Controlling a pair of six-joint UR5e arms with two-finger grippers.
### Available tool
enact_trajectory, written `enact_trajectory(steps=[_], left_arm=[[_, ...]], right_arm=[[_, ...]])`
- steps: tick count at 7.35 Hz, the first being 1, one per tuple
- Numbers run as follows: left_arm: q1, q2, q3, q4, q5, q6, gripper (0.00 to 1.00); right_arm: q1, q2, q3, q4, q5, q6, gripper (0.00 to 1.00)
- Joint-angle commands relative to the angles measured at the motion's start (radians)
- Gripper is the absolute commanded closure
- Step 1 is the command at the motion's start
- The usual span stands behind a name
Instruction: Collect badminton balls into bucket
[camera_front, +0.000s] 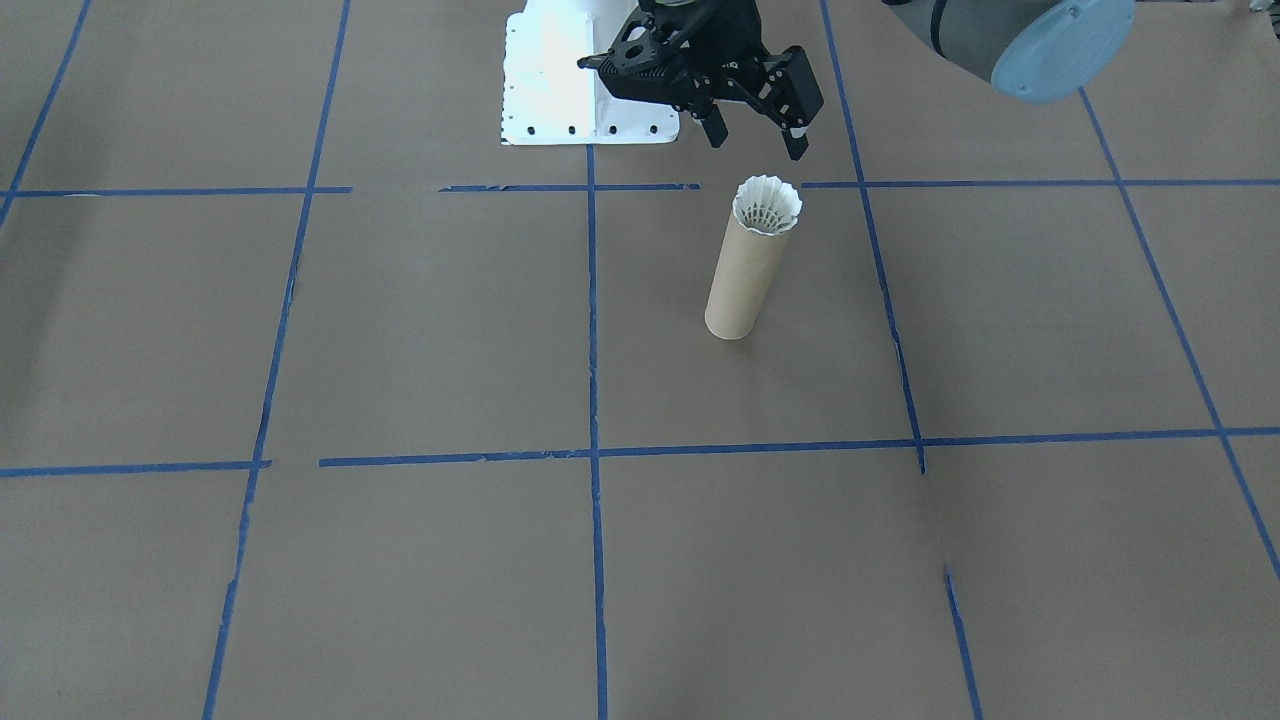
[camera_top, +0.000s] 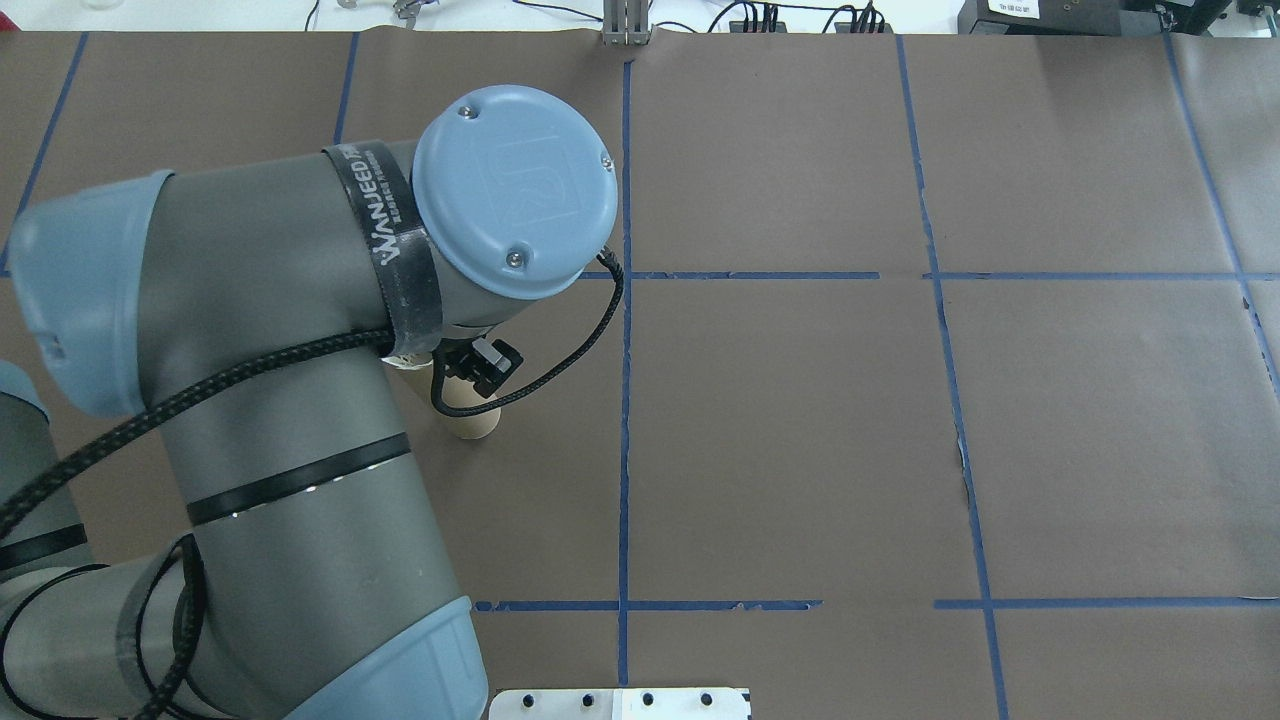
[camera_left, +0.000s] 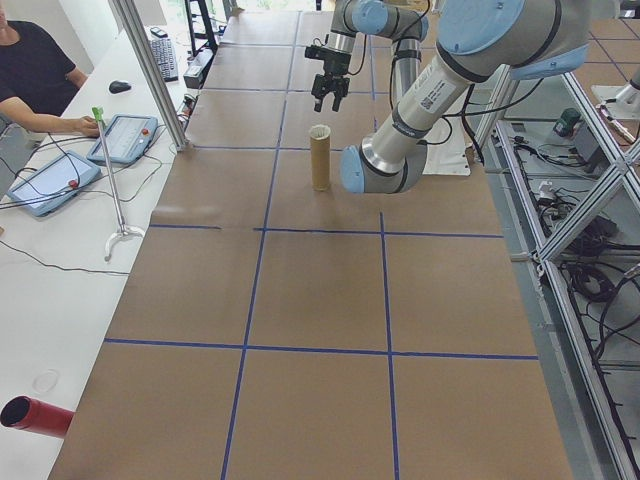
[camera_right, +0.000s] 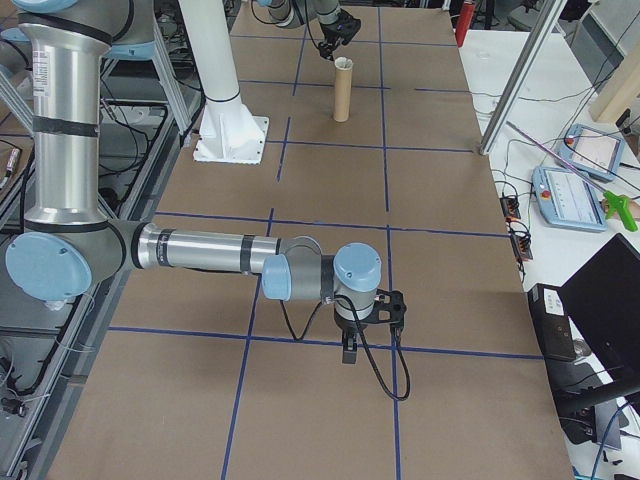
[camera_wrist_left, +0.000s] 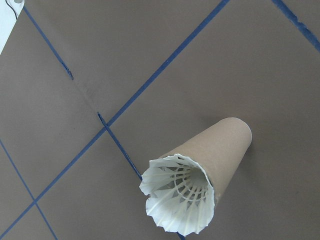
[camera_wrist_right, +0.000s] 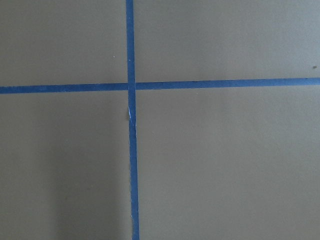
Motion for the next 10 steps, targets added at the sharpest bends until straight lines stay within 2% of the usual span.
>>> enact_trajectory(steps=[1,3,5,6,7,9,10], left_arm=[[-0.107,0.016,-0.005,-0.121,-0.045,0.004,0.0],[-0.263,0.158,-0.002,-0.38,-0.166,0.012,0.0],[-0.444,0.359,0.029,-0.677,-0.357,0.145,0.0],[-0.519,0.43,0.097,-0.793,-0.449,0.152,0.0],[-0.567,0.449,0.215,-0.883,-0.522,0.223,0.0],[-0.624,0.481,0.271,-0.893,-0.541,0.29,0.0],[-0.7,0.487,0.325,-0.896,-0.626,0.36,0.0]], right_arm=[[0.0,0.0,0.0,0.0,0.0,0.0,0.0],[0.0,0.0,0.0,0.0,0.0,0.0,0.0],[0.0,0.0,0.0,0.0,0.0,0.0,0.0],[0.0,0.0,0.0,0.0,0.0,0.0,0.0],[0.0,0.0,0.0,0.0,0.0,0.0,0.0],[0.0,0.0,0.0,0.0,0.0,0.0,0.0],[0.0,0.0,0.0,0.0,0.0,0.0,0.0]])
